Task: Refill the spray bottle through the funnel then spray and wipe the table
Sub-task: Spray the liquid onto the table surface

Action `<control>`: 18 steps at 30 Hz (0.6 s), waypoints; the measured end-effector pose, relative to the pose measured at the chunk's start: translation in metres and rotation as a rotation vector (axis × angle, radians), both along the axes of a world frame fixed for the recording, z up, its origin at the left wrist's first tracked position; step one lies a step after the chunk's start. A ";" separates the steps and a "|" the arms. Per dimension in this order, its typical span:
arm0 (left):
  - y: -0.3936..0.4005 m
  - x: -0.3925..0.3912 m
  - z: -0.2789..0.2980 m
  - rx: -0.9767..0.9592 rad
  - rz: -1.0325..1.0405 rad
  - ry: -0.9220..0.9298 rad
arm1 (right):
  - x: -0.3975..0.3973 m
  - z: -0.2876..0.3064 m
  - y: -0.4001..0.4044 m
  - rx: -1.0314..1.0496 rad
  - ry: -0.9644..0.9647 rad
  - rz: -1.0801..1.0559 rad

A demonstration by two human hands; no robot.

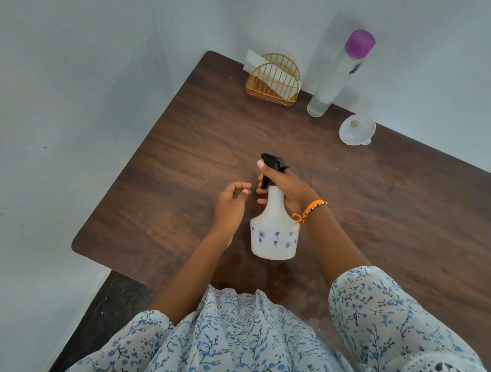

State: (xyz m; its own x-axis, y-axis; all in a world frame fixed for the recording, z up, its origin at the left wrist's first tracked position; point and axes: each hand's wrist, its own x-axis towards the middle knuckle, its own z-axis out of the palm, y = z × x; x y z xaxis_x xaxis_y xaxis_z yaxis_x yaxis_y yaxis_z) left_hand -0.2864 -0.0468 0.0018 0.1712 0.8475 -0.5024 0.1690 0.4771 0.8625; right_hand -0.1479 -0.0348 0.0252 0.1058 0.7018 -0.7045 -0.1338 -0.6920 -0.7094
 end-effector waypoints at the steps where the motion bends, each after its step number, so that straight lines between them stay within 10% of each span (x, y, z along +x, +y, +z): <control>1: 0.000 0.000 0.000 0.001 0.001 -0.003 | 0.001 0.002 -0.002 0.000 -0.046 0.020; 5: -0.001 -0.003 0.000 0.012 0.014 -0.007 | 0.001 0.006 -0.005 0.126 -0.420 -0.002; 18: -0.003 -0.001 0.004 0.000 -0.009 -0.014 | 0.002 0.005 -0.001 -0.008 -0.306 0.066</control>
State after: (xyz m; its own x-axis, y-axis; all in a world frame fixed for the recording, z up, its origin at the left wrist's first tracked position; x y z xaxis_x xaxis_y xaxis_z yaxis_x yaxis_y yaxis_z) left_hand -0.2870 -0.0502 0.0054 0.1860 0.8457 -0.5002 0.1611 0.4759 0.8646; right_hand -0.1458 -0.0355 0.0302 0.2678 0.7085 -0.6529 0.1304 -0.6981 -0.7040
